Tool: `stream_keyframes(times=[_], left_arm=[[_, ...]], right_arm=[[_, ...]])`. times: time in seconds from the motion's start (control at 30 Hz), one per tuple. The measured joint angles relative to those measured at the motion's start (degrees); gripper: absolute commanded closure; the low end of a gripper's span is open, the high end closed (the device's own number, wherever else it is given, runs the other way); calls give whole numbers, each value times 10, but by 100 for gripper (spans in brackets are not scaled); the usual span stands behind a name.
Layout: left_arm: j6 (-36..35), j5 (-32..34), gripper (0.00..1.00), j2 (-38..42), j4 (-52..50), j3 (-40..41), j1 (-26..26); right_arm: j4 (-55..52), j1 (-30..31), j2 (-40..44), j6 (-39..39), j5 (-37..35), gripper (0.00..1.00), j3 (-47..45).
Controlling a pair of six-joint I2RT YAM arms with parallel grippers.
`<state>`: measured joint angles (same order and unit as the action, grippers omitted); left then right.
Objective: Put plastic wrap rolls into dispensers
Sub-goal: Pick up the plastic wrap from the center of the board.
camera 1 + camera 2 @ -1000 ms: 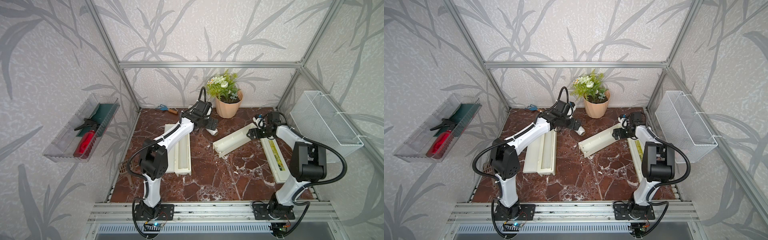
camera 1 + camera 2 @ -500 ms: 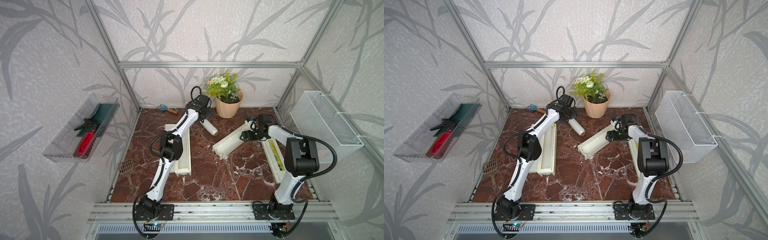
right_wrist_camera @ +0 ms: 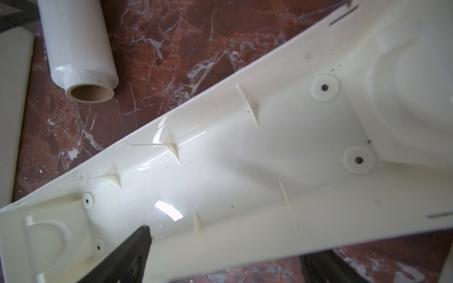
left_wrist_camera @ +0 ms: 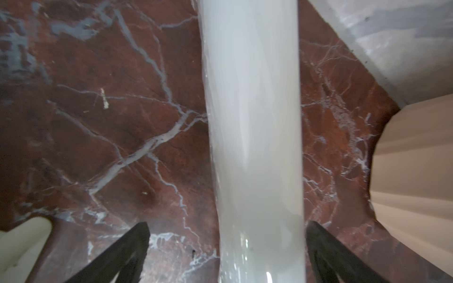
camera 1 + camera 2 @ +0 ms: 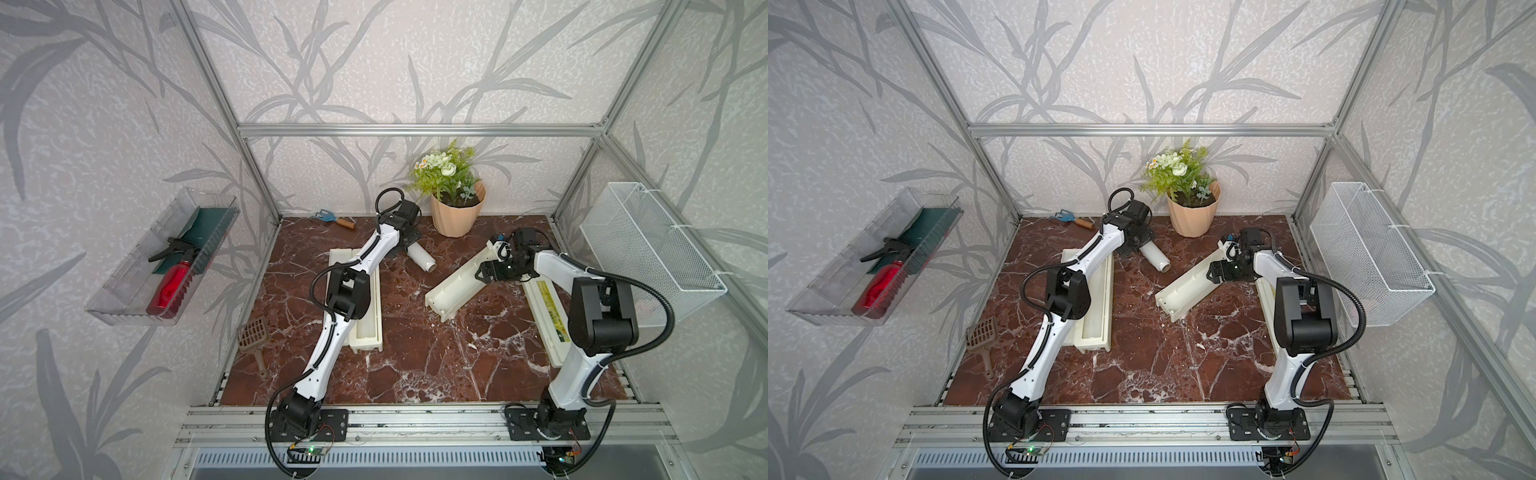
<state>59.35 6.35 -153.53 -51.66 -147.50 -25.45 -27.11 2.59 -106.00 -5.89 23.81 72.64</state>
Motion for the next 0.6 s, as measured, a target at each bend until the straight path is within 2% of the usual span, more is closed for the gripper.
stream_keyframes(times=[0.1,0.17,0.23,0.33,0.6], left_arm=[[-2,0,1,-12,0,-10,0],[-4,0,4,-17,-1,-13,-3],[-11,-1,13,-19,-3,-15,-5],[-21,-8,32,-20,-7,-15,-7],[-49,-16,50,-14,-15,-2,-11]], right_arm=[[0,2,12,5,7,8,0],[0,2,22,6,8,7,0],[0,2,31,6,7,7,0],[0,2,45,7,7,7,0],[0,2,64,14,6,8,-2]])
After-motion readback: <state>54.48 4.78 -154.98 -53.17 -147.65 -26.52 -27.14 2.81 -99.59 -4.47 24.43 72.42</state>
